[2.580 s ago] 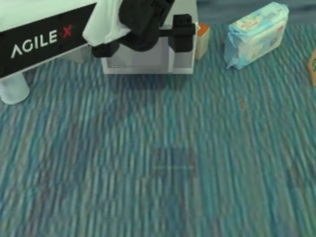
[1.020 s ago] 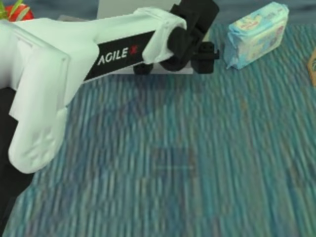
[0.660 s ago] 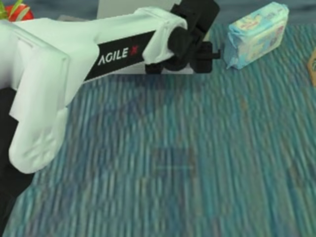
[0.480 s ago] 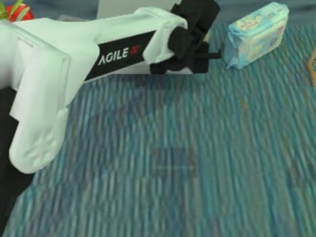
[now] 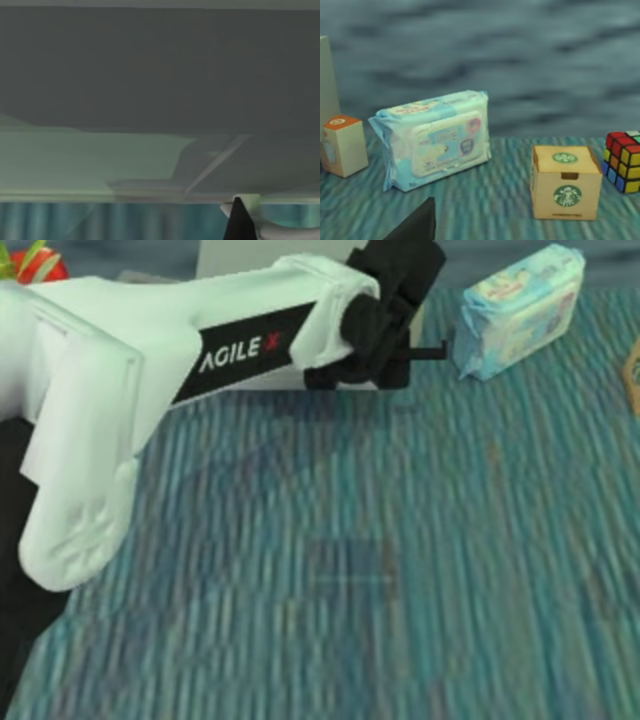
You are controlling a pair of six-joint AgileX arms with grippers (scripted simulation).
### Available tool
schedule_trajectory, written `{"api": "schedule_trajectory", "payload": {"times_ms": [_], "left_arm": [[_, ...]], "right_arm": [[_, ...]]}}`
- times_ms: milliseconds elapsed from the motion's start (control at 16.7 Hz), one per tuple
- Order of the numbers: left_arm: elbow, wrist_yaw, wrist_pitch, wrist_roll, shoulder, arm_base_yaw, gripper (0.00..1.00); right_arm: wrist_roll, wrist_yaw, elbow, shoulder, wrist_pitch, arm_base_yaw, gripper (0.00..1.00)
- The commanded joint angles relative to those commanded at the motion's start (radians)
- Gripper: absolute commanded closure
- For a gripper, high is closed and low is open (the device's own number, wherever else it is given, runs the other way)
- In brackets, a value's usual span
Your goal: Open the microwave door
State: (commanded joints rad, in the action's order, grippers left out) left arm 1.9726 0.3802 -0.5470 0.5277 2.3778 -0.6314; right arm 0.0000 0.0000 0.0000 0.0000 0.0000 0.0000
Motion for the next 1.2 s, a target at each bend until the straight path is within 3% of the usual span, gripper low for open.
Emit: {"api": "schedule_trajectory", "payload": {"times_ms": [60,540,1200], "left_arm": [[-0.055,-0.012,-0.008,0.002,-0.027,-0.037,1.00],[-0.163,0.020,0.057,0.029,-0.096,-0.034,1.00],[-0.167,0.021,0.058,0.030,-0.097,-0.033,1.00]], "right_arm": [[0.000,0.000,0.000,0.000,0.000,0.000,0.00],[0.000,0.000,0.000,0.000,0.000,0.000,0.00],[0.000,0.000,0.000,0.000,0.000,0.000,0.00]]}}
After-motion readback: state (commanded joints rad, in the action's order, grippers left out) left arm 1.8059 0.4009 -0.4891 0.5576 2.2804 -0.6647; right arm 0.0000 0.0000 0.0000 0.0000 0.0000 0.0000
